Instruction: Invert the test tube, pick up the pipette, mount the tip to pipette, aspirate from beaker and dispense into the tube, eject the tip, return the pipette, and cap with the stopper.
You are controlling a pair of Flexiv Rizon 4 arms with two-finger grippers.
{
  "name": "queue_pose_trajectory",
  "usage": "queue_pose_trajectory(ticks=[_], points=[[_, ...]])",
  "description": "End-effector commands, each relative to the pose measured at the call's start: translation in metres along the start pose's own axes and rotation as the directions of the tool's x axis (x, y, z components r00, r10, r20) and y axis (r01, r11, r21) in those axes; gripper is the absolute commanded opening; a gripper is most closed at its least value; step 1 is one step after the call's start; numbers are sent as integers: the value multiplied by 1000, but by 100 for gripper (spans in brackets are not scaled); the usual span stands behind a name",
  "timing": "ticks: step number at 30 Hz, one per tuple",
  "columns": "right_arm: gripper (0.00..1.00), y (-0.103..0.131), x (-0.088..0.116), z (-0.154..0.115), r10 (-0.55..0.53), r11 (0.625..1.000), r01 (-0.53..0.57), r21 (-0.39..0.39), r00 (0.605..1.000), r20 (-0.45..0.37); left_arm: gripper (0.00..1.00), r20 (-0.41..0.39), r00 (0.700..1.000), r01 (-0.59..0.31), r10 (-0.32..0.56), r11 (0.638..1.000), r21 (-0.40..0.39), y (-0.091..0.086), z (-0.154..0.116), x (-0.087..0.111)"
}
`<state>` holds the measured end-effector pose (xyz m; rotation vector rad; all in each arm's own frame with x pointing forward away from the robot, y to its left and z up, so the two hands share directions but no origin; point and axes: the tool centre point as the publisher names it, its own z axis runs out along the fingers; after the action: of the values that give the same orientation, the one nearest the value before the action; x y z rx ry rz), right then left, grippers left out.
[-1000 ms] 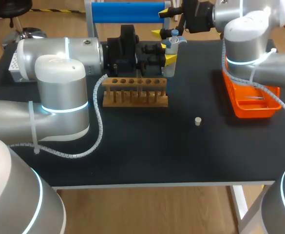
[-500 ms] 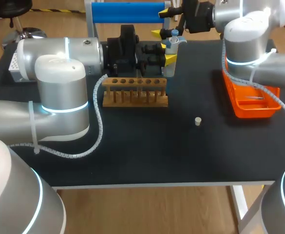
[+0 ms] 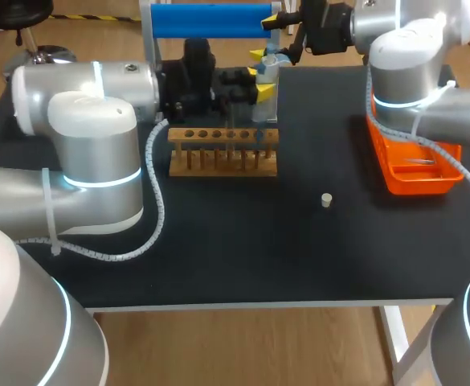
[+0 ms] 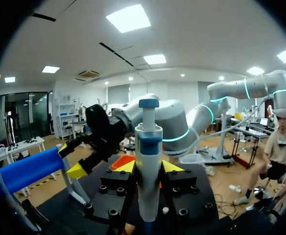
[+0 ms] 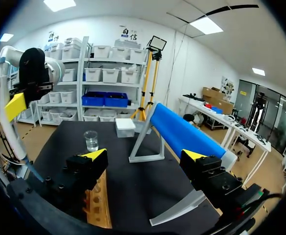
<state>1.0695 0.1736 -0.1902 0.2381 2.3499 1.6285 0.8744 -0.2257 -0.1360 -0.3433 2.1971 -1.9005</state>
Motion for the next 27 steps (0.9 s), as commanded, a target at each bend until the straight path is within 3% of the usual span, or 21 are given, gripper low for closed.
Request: queue_pose_trajectory(ticks=[1,8,15,27], points=[[100,0,-1,-1,1,1000,-1,4,1000,-3,0,57,998,6,-4,1000,-31,-4,-45,-3],[100,0,-1,-1,1,1000,-1,4,1000,-3,0,176,984,29,-20,998,-51,2,-86,-34],[100,0,-1,-1,1,1000,-1,4,1000,-3,0,301,953,54,-24,995,-90,9,-107,-68],[100,0,-1,-1,1,1000,-1,4,1000,-3,0,425,905,93,-23,985,-143,18,-105,-126]])
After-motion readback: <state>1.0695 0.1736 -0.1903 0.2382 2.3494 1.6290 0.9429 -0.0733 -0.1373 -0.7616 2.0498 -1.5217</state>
